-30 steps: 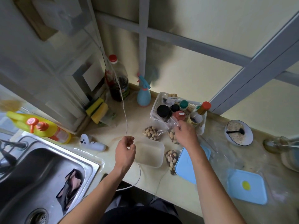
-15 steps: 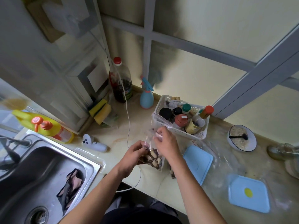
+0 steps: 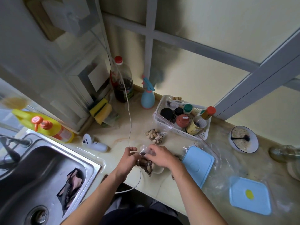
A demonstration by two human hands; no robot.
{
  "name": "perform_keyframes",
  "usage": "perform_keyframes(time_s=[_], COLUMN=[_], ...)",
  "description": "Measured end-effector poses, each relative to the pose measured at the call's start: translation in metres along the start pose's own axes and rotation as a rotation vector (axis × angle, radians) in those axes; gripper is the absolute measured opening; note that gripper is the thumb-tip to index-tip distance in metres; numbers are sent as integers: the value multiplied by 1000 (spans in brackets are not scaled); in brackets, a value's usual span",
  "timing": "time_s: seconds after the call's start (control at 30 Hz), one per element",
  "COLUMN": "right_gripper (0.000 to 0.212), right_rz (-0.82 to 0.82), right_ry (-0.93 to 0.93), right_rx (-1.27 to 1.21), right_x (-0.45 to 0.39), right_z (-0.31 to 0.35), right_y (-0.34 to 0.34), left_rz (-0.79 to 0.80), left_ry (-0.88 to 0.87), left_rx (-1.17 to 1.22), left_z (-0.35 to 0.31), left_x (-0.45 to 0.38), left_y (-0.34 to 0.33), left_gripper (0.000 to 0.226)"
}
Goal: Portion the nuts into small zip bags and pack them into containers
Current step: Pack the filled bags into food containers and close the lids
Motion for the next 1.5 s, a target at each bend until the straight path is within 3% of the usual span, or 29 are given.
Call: perform_keyframes(time_s=[0.07,0.17,0.27,0.4,0.57,0.67,0.83,0.97,1.07,1.2,1.5], right_gripper=[12,22,31,34,47,40,17,14,23,28,24], right_rz=[-79,-182,-231,-431,-172,-209,-644,-927,-821,-756,-531], right_ry=[16,52,69,16,-107,-30,50,-169,-352,-393,-434], right_rx=[53,162,287,388,202,98,-54,-92,23,138,204], right_x=[-7,-15,-16,-9,-16,-14,11,33,44,55,60], right_z=[-4,-5,2,9,-12,-15,-24,-56,-85,-113,-126], right_y=[-6,-16,-23,-33,-48,-38,2,40,58,67,96], left_rz=[-45,-108,-124,82,238,280,273,35,-122,-186,-281], left_ry=[-134,-353,-440,-404,-364,-350,-298,-377,-445,-436,-185], left_rx=[-254,-656,-854,-1019,-1315,-1378,-1360,-1221,-1014,-876,-583], left_z=[1,2,3,8,16,19,18,9,2,-1,12], left_x=[-5,-9,-7,-1,0,-3,-8,-6,-2,6,24], left_y=[4,7,5,-6,-21,-26,-30,-33,-39,-52,-65], left_gripper=[38,47,32,30,46,43,39,27,13,10,28])
Point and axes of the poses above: each hand's wrist, its own x-axis away from the middle knuckle, its own y-axis out of the back of the hand, z = x × y, the point moved 3 cm from there along -x, towards the middle knuckle, and after that the axes turned 1 degree about -z, right-handed, at the moved point
